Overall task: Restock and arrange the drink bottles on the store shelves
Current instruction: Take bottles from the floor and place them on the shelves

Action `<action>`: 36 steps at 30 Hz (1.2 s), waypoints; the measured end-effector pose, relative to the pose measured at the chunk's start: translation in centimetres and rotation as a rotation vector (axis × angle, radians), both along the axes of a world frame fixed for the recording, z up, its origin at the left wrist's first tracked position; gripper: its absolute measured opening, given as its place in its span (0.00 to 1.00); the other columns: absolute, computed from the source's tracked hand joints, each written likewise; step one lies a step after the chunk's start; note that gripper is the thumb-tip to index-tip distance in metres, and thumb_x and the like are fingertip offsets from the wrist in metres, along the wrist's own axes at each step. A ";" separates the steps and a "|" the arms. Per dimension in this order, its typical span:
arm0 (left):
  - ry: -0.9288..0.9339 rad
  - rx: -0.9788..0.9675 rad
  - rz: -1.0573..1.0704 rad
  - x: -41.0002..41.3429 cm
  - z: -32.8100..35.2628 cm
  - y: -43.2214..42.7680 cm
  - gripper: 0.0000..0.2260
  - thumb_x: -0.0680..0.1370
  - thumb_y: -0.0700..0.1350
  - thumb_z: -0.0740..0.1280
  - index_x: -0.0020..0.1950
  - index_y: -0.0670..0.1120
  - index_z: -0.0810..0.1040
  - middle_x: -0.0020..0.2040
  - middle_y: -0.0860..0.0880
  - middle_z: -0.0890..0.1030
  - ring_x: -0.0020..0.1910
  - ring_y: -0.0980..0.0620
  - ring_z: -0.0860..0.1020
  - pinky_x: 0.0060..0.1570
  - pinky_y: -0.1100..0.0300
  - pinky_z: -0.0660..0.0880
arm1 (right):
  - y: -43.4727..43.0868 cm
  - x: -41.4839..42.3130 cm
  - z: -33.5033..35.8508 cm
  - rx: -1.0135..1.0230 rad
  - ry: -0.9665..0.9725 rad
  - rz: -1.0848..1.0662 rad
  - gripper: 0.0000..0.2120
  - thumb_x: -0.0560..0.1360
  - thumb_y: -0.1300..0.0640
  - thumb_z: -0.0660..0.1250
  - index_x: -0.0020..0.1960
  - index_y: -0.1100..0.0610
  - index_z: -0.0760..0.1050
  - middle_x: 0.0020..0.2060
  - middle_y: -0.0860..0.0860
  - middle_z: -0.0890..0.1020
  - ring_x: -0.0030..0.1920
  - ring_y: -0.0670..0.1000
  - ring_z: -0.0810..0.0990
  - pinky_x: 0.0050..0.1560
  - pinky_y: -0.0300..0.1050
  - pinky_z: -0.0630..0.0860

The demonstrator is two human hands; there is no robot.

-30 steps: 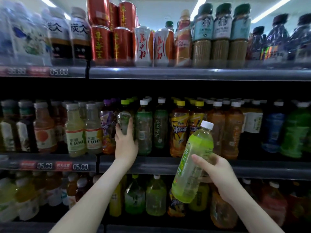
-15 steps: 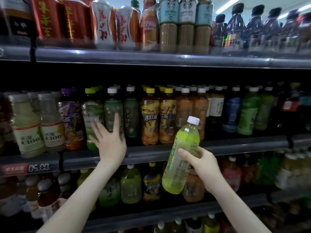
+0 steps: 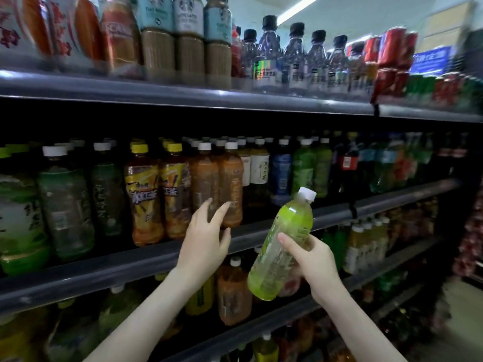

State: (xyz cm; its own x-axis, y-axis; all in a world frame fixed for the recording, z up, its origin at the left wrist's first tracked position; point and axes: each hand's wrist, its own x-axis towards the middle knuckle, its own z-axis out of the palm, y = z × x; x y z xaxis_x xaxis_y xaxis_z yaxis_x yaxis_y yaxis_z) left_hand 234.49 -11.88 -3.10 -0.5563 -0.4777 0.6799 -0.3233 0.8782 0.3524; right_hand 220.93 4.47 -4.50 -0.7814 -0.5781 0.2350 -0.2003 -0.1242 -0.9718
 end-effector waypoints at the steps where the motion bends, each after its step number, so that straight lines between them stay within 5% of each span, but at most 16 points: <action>1: 0.001 -0.005 -0.009 -0.5 -0.3 0.2 0.24 0.80 0.46 0.63 0.75 0.53 0.62 0.76 0.45 0.58 0.75 0.47 0.56 0.70 0.55 0.61 | 0.1 -0.7 0.0 -0.009 -0.015 -0.007 0.11 0.69 0.48 0.75 0.48 0.51 0.82 0.43 0.46 0.86 0.46 0.48 0.84 0.51 0.55 0.81; 10: -0.008 -0.041 -0.053 -16.1 0.0 4.2 0.24 0.81 0.48 0.61 0.76 0.54 0.60 0.73 0.51 0.62 0.62 0.52 0.72 0.44 0.68 0.67 | 2.7 -15.1 0.9 -0.196 0.017 -0.106 0.17 0.63 0.41 0.74 0.49 0.46 0.80 0.44 0.43 0.85 0.48 0.45 0.83 0.54 0.54 0.80; 14: 0.028 0.064 0.006 -23.9 0.8 4.5 0.27 0.81 0.47 0.61 0.77 0.55 0.54 0.72 0.49 0.63 0.63 0.50 0.71 0.47 0.67 0.68 | 2.9 -22.6 2.9 -0.244 0.175 -0.174 0.16 0.70 0.49 0.73 0.56 0.49 0.76 0.48 0.41 0.82 0.47 0.34 0.79 0.48 0.28 0.75; 16: 0.040 0.148 0.044 -26.9 1.0 4.1 0.31 0.80 0.48 0.62 0.78 0.57 0.48 0.72 0.45 0.63 0.64 0.46 0.71 0.51 0.61 0.73 | 2.0 -25.8 3.9 -0.231 0.251 -0.187 0.16 0.72 0.51 0.73 0.57 0.50 0.75 0.49 0.39 0.81 0.47 0.31 0.78 0.43 0.23 0.73; 19: 0.018 0.208 0.162 -30.1 1.3 3.4 0.36 0.80 0.50 0.62 0.78 0.54 0.40 0.73 0.43 0.62 0.63 0.44 0.72 0.52 0.53 0.77 | -0.3 -29.2 4.7 -0.197 0.289 -0.158 0.16 0.72 0.51 0.73 0.58 0.49 0.75 0.47 0.39 0.81 0.46 0.33 0.78 0.43 0.28 0.73; 27: -0.050 0.196 0.317 -34.2 2.6 2.2 0.37 0.80 0.53 0.61 0.78 0.44 0.40 0.75 0.42 0.58 0.71 0.45 0.65 0.60 0.55 0.72 | -6.3 -33.3 6.0 0.052 0.343 -0.076 0.19 0.70 0.44 0.73 0.57 0.51 0.76 0.43 0.42 0.81 0.46 0.48 0.81 0.47 0.44 0.78; 36: -0.060 0.264 0.306 -35.7 2.0 1.4 0.38 0.79 0.53 0.62 0.78 0.42 0.41 0.73 0.41 0.61 0.68 0.44 0.68 0.61 0.51 0.72 | -8.5 -34.0 5.2 0.326 0.510 0.014 0.34 0.71 0.45 0.73 0.71 0.56 0.63 0.57 0.53 0.80 0.57 0.57 0.79 0.54 0.48 0.77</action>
State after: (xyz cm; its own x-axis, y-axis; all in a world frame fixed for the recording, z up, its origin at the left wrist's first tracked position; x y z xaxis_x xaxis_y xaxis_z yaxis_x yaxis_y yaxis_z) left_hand 198.83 -10.52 -1.11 -0.3960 -0.7811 0.4827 -0.5827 0.6200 0.5253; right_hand 186.89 -4.04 0.71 -0.6085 -0.6928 0.3871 -0.6513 0.1573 -0.7423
